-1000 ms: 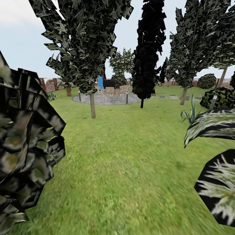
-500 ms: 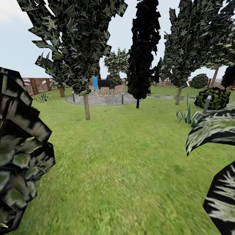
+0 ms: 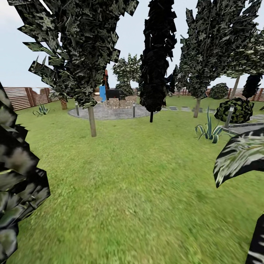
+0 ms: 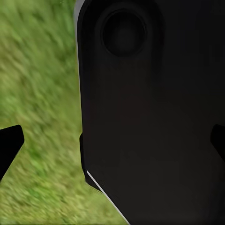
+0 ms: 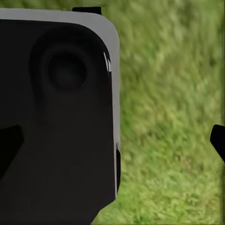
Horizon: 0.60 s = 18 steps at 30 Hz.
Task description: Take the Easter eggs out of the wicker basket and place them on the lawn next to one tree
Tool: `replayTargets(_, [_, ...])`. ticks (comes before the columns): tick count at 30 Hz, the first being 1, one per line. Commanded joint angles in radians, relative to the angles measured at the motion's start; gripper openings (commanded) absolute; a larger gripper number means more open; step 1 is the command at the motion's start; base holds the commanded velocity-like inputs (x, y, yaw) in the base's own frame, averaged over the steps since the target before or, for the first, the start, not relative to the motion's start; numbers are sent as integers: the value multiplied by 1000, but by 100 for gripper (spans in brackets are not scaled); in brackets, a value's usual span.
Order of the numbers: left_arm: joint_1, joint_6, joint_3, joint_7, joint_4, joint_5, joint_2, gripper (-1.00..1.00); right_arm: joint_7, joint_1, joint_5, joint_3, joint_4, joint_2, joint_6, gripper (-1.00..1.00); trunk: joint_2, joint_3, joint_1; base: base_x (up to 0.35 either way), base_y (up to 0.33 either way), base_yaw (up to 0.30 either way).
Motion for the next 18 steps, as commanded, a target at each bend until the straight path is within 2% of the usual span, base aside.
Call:
replayTargets(1, [0,0,0,-3,-1,0,0,100,0,-1,-2,1,2,0,1,100,0,-1,1,337,0,210])
replayTargets(14, [0,0,0,-3,-1,0,0,100,0,-1,-2,2,2,0,1,100,0,-1,1,337,0,237])
replayTargets(18, [0,0,0,-3,-1,0,0,100,1,-1,-2,1,2,0,1,100,0,-1,1,337,0,18])
